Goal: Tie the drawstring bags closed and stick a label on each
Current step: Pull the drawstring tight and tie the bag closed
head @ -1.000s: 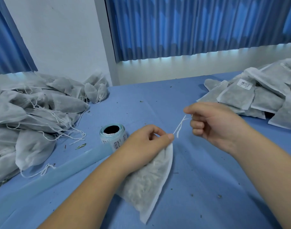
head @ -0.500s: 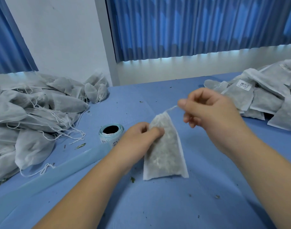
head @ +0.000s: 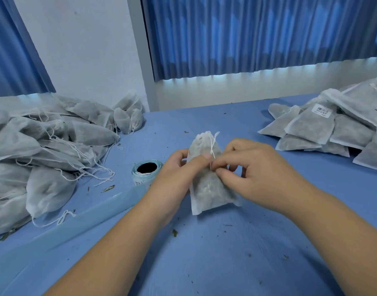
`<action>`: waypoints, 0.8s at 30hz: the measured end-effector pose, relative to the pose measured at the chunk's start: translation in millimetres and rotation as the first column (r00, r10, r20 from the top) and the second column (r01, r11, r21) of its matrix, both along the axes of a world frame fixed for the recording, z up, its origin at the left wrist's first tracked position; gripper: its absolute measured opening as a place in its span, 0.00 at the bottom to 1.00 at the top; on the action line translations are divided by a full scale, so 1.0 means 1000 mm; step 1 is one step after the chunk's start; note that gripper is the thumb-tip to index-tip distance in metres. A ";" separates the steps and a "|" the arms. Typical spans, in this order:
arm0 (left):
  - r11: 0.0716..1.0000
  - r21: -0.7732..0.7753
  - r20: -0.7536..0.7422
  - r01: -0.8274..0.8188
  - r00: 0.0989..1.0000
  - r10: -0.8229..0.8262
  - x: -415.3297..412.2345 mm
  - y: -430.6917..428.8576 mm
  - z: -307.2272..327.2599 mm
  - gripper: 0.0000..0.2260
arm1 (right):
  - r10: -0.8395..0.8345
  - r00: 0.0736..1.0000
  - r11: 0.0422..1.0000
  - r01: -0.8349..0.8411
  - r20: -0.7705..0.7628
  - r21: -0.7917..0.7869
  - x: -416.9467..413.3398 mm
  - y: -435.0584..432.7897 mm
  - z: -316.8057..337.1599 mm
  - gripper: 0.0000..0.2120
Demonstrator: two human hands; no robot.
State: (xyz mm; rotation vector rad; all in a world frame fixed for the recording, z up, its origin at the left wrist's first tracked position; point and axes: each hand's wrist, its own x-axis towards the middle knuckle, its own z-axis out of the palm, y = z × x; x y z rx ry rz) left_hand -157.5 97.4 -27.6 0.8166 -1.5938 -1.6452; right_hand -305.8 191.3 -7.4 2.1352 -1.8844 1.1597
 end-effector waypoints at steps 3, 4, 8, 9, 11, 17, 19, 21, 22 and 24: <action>1.000 0.025 -0.021 0.017 1.000 -0.017 0.000 0.000 -0.002 0.24 | 0.022 1.000 1.000 -0.022 0.015 0.006 -0.003 0.001 0.001 0.13; 0.999 0.031 -0.030 0.011 1.000 -0.010 -0.001 0.001 -0.001 0.24 | 0.033 0.999 0.999 -0.033 0.020 0.004 -0.004 0.001 0.002 0.15; 0.998 0.043 -0.033 -0.041 0.999 0.043 -0.002 0.007 0.003 0.21 | 0.039 0.999 0.999 -0.039 0.021 0.032 -0.004 0.002 0.002 0.17; 0.998 0.031 -0.015 -0.061 0.998 0.061 -0.001 0.008 0.004 0.20 | 0.045 0.999 0.998 -0.046 0.030 0.040 -0.003 0.002 0.002 0.17; 0.994 -0.014 0.042 -0.108 0.993 0.108 0.003 0.011 0.006 0.18 | 0.081 0.992 0.996 -0.085 0.098 0.040 0.001 0.002 0.002 0.17; 0.950 -0.157 0.117 -0.270 0.950 0.290 0.041 0.024 0.009 0.14 | 0.199 0.899 0.979 -0.198 0.389 -0.045 0.020 -0.001 -0.002 0.18; 0.913 -0.190 0.114 -0.361 0.916 0.385 0.066 0.026 0.008 0.13 | 0.167 0.910 0.984 -0.175 0.379 -0.012 0.020 -0.003 -0.006 0.15; 0.874 -0.181 0.094 -0.450 0.877 0.471 0.093 0.027 0.006 0.12 | 0.123 0.938 0.989 -0.143 0.324 0.040 0.020 -0.005 -0.011 0.14; 0.856 -0.166 0.083 -0.490 0.858 0.508 0.105 0.027 0.004 0.12 | 0.106 0.947 0.990 -0.130 0.304 0.059 0.022 -0.007 -0.013 0.15; 0.813 -0.138 0.081 -0.566 0.812 0.579 0.126 0.027 -0.002 0.12 | 0.085 0.952 0.990 -0.114 0.293 0.081 0.027 -0.010 -0.018 0.16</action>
